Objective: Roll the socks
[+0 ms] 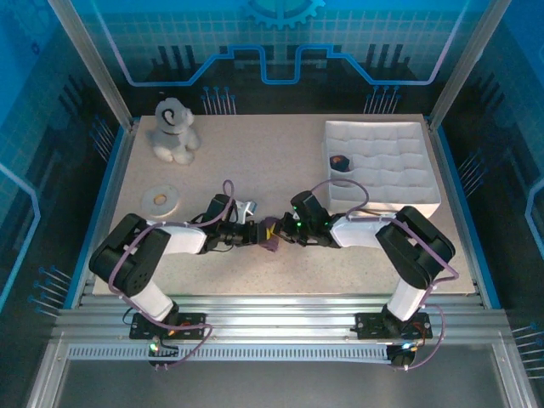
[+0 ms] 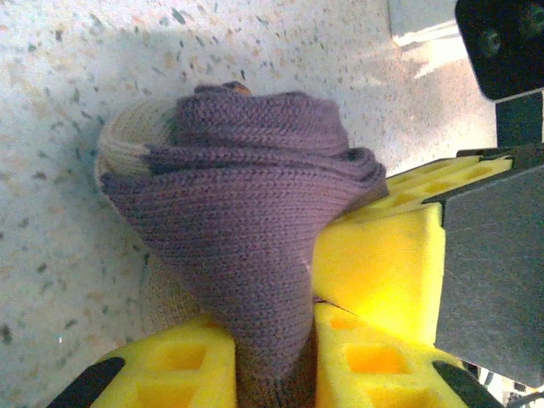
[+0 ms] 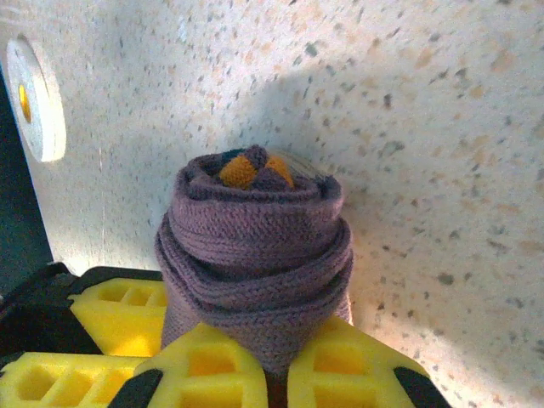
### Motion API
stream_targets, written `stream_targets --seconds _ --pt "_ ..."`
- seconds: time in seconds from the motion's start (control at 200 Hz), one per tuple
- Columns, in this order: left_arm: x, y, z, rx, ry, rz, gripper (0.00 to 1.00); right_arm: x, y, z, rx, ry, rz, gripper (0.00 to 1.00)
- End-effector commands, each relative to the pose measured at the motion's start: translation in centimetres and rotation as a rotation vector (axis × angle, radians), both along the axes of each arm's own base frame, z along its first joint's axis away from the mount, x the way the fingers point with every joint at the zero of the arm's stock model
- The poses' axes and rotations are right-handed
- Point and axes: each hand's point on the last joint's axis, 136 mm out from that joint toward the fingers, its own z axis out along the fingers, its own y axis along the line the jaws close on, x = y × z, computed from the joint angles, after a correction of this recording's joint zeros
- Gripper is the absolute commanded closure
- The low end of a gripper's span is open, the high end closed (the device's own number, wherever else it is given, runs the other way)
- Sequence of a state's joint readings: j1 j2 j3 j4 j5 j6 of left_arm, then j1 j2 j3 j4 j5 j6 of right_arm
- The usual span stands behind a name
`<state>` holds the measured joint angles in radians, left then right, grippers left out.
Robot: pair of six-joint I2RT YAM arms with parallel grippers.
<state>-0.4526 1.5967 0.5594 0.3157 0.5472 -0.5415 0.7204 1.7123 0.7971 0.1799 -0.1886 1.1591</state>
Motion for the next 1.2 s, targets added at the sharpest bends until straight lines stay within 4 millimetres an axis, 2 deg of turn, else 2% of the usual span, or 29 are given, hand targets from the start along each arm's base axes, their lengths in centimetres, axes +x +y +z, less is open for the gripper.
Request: stream_targets --seconds 0.0,0.145,0.355,0.495,0.64,0.806,0.901,1.026,1.196 --pt "-3.7 -0.5 0.9 -0.024 0.029 -0.148 0.77 0.2 -1.4 -0.4 -0.099 -0.058 0.021 1.0" --pt "-3.7 0.7 2.5 -0.023 -0.006 -0.14 0.75 0.6 -1.5 0.9 -0.105 -0.122 0.043 1.0" --pt "-3.9 2.7 4.4 -0.02 -0.059 -0.116 0.73 1.1 -1.3 1.7 -0.102 -0.157 0.067 1.0" --pt "-3.8 3.3 4.3 -0.027 -0.055 -0.087 0.72 1.0 -1.7 0.7 -0.119 -0.112 0.053 1.0" --pt "-3.0 2.9 3.6 -0.056 -0.018 -0.058 0.72 0.4 -2.5 -1.3 -0.129 -0.033 0.026 1.0" --pt "-1.6 1.9 3.0 -0.093 0.016 -0.018 0.74 -0.2 -3.2 -2.6 -0.188 0.026 0.031 1.0" --pt "-1.1 0.9 3.0 -0.09 0.018 -0.027 0.74 -0.5 -3.5 -3.3 -0.218 0.049 0.035 0.96" --pt "-0.6 0.0 3.1 -0.095 0.018 -0.022 0.73 -0.8 -3.6 -3.6 -0.23 0.06 0.036 0.94" --pt "0.1 -0.3 2.8 -0.086 0.027 0.0 0.69 -0.8 -3.6 -3.5 -0.236 0.058 0.036 0.93"
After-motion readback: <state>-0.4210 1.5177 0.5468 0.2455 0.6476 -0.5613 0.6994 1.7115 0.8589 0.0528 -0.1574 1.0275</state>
